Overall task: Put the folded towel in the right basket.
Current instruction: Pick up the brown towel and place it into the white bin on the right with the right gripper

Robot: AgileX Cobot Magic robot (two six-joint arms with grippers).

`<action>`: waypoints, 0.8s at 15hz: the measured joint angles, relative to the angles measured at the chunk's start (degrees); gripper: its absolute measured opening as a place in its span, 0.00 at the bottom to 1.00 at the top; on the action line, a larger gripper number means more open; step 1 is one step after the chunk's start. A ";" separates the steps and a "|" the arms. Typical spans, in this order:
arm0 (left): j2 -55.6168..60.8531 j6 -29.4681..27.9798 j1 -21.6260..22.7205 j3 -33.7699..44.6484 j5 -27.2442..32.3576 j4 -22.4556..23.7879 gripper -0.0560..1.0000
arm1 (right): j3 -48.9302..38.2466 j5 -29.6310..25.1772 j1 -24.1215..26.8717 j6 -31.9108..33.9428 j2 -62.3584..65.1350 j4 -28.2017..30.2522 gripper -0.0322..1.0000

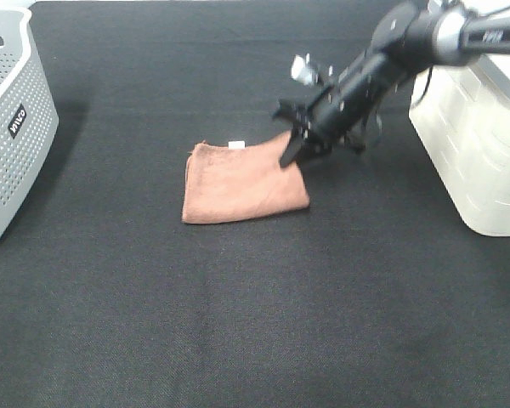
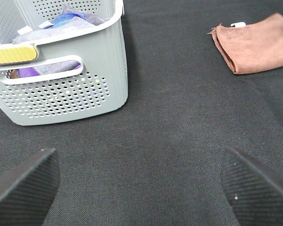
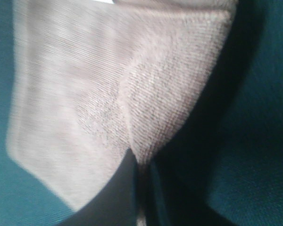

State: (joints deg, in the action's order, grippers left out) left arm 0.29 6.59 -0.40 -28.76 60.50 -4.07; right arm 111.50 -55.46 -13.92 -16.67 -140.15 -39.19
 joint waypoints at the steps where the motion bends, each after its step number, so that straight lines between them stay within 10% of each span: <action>1: 0.00 0.00 0.00 0.00 0.00 0.00 0.89 | 2.23 -1.38 0.00 0.00 2.23 1.09 0.04; 12: 0.00 0.00 0.00 0.00 0.00 0.00 0.89 | 20.00 -13.87 0.63 6.88 17.70 21.83 0.04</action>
State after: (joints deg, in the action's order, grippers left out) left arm 0.29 6.59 -0.40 -28.76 60.50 -4.07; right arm 131.49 -69.33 -13.29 -9.80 -122.44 -17.36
